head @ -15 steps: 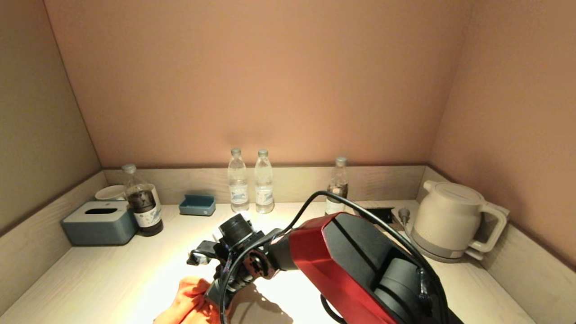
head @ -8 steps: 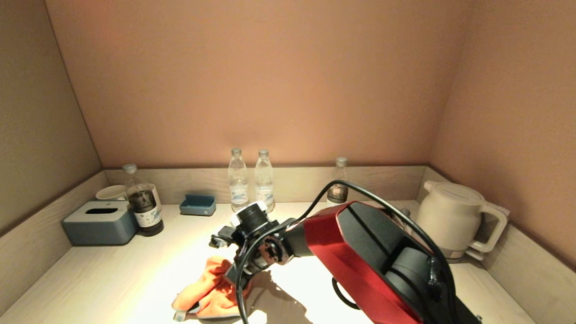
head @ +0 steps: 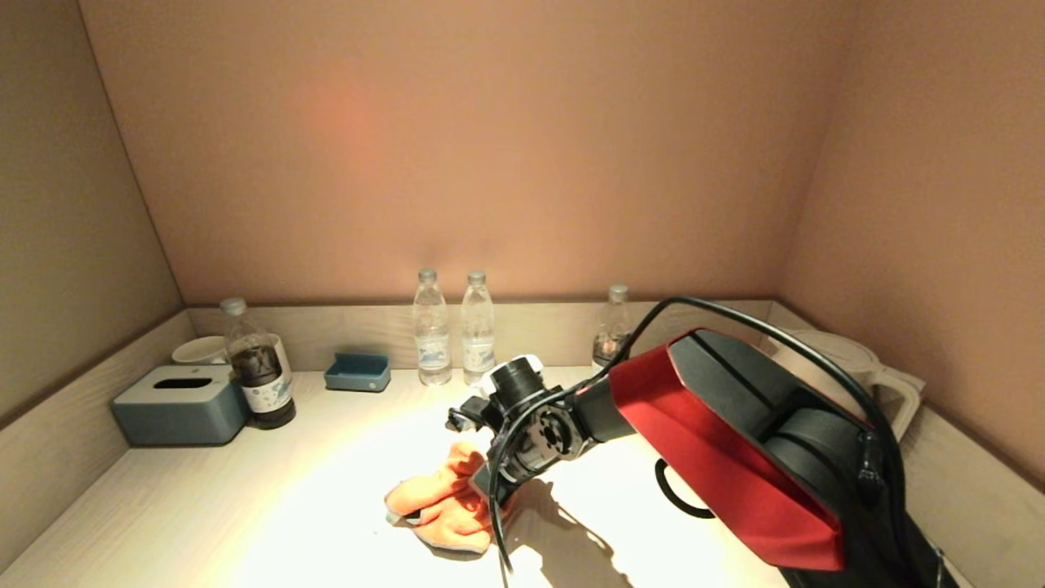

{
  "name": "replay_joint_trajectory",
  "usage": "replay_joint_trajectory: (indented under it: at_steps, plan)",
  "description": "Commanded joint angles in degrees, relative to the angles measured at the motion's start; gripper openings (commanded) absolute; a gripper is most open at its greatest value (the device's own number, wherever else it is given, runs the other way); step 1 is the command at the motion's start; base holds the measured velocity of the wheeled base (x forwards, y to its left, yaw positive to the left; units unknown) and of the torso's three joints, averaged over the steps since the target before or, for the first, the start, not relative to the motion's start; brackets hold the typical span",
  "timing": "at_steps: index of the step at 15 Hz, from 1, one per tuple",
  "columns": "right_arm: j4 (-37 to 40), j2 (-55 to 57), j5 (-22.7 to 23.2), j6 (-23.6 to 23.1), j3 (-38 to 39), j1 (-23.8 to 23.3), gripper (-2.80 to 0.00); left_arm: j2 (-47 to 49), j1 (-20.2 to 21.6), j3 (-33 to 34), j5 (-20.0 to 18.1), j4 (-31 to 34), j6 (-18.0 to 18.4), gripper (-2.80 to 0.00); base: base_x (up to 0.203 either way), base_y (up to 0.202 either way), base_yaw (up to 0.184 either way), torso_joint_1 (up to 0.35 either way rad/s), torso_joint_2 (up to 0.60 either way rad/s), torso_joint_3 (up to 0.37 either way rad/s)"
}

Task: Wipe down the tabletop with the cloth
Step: Sweep the stains on the table

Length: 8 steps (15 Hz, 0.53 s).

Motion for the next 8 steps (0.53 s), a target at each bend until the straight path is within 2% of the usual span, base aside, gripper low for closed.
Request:
replay_joint_trajectory:
  at_steps: [1, 8]
  plan:
    - [-5.43, -3.37, -2.17, -0.07, 4.19, -2.29, -2.8, -0.02, 0.0, 0.0, 0.02, 0.02, -0.04, -2.8, 0.0, 0.0, 0.0, 0.0, 0.0, 0.0]
    - [-5.44, -6.3, -3.41, 0.73, 6.36, -7.73, -2.8, -0.02, 0.0, 0.0, 0.02, 0.02, -0.04, -2.8, 0.0, 0.0, 0.0, 0.0, 0.0, 0.0]
